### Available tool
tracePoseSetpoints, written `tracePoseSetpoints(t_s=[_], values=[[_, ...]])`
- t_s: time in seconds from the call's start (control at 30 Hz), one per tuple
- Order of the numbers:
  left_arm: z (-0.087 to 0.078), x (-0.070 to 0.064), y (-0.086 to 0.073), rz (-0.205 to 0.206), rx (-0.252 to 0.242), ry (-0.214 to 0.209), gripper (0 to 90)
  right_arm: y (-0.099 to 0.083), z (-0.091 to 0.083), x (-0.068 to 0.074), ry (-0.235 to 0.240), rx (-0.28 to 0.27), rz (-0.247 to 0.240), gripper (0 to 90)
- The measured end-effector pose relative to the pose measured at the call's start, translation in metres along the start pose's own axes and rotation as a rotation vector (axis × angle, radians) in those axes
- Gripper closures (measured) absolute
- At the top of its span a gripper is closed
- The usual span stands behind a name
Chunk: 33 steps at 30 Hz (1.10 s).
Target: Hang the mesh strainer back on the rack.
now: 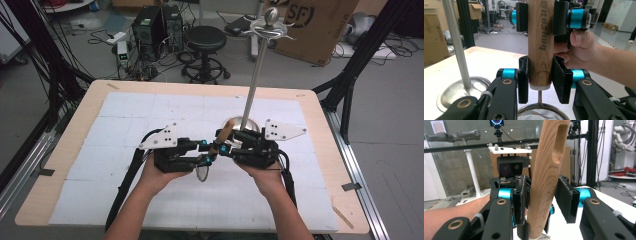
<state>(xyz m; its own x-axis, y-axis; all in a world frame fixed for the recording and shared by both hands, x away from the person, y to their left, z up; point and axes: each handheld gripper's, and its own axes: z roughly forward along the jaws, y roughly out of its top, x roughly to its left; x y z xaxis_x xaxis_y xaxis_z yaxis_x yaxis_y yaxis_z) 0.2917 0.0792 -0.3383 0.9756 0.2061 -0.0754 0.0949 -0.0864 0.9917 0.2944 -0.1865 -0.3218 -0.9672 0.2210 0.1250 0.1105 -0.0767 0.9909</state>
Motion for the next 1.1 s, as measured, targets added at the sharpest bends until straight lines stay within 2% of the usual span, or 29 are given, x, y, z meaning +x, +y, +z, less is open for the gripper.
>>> tracePoseSetpoints(t_s=[0.43,0.9,0.97,1.1], values=[[-0.0001,0.0004,-0.0006,0.005,-0.006,-0.01,68.7,-0.0007,0.0025,0.0019,0.01,0.016,0.004,68.9],[-0.0004,0.0014,-0.0017,-0.012,-0.011,-0.01,67.4,-0.0003,0.0036,0.0031,0.004,0.017,-0.002,70.0],[-0.0001,0.0018,-0.002,-0.018,-0.002,0.004,65.1,-0.0003,0.0038,0.0032,0.001,0.017,-0.004,70.0],[0.0007,0.0019,-0.0034,-0.024,0.022,0.033,54.6,0.0005,0.0026,0.0023,-0.008,0.008,-0.006,70.0]])
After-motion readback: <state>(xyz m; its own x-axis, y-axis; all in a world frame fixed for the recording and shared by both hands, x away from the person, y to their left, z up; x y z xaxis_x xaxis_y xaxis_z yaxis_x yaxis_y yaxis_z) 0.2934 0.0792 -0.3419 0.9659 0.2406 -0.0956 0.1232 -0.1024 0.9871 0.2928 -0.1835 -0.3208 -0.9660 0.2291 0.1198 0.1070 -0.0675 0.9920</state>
